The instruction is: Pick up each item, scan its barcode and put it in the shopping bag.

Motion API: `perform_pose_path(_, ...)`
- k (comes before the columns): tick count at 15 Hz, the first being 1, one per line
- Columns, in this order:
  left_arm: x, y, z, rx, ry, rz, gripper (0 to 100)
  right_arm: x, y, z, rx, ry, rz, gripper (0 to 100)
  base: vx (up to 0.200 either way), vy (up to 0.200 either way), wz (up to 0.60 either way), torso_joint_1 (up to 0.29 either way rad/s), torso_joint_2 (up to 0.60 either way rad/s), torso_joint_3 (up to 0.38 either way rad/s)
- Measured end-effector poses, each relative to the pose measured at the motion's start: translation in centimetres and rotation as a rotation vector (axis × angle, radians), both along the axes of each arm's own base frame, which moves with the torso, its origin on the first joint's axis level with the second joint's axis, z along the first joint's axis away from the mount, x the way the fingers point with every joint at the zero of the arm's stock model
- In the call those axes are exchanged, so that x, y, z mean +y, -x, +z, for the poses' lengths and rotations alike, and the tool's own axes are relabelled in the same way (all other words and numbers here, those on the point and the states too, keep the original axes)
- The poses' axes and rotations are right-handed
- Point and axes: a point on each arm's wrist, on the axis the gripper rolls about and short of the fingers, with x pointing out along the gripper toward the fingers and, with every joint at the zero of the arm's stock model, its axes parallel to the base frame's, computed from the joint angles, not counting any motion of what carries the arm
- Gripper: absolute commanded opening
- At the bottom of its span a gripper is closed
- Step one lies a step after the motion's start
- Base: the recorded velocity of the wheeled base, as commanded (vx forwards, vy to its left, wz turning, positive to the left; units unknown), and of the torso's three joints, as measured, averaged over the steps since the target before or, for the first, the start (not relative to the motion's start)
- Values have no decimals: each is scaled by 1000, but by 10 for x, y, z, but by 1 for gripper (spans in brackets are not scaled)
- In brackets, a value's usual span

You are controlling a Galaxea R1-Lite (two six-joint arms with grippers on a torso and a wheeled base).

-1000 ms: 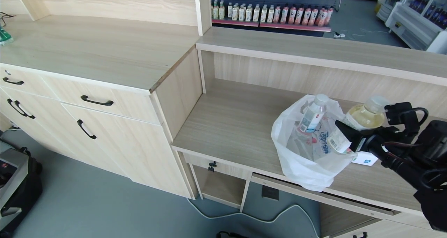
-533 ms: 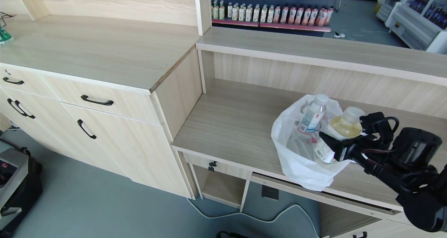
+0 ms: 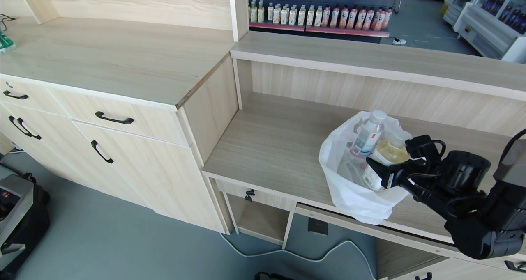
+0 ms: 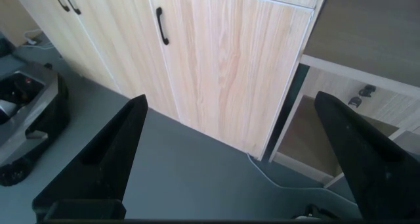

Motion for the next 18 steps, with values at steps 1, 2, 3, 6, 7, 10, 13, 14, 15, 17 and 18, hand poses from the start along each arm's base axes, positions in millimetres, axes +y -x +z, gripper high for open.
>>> perform_pose_path(1,0,0,0,0,0,0,100,0,-2,-3,7,1,1,0,0,0,0,0,0,0)
perform_pose_path(2,0,0,0,0,0,0,100,0,-4,-6,15,1,1,0,0,0,0,0,0,0)
perform_pose_path(3,0,0,0,0,0,0,100,0,-6,-8,17,2,1,0,0,0,0,0,0,0)
perform_pose_path(6,0,0,0,0,0,0,100,1,-15,-13,11,1,1,0,0,0,0,0,0,0)
perform_pose_path(7,0,0,0,0,0,0,100,1,-17,-13,7,4,1,0,0,0,0,0,0,0)
perform_pose_path(10,0,0,0,0,0,0,100,2,-26,-17,-8,28,3,0,0,0,0,0,0,0)
perform_pose_path(13,0,0,0,0,0,0,100,3,-31,-21,-9,34,4,0,0,0,0,0,0,0)
perform_pose_path(14,0,0,0,0,0,0,100,3,-31,-22,-5,35,3,0,0,0,0,0,0,0)
perform_pose_path(15,0,0,0,0,0,0,100,3,-31,-24,0,36,3,0,0,0,0,0,0,0)
perform_pose_path(17,0,0,0,0,0,0,100,3,-31,-27,9,36,3,0,0,0,0,0,0,0)
perform_pose_path(18,0,0,0,0,0,0,100,3,-31,-27,10,37,3,0,0,0,0,0,0,0)
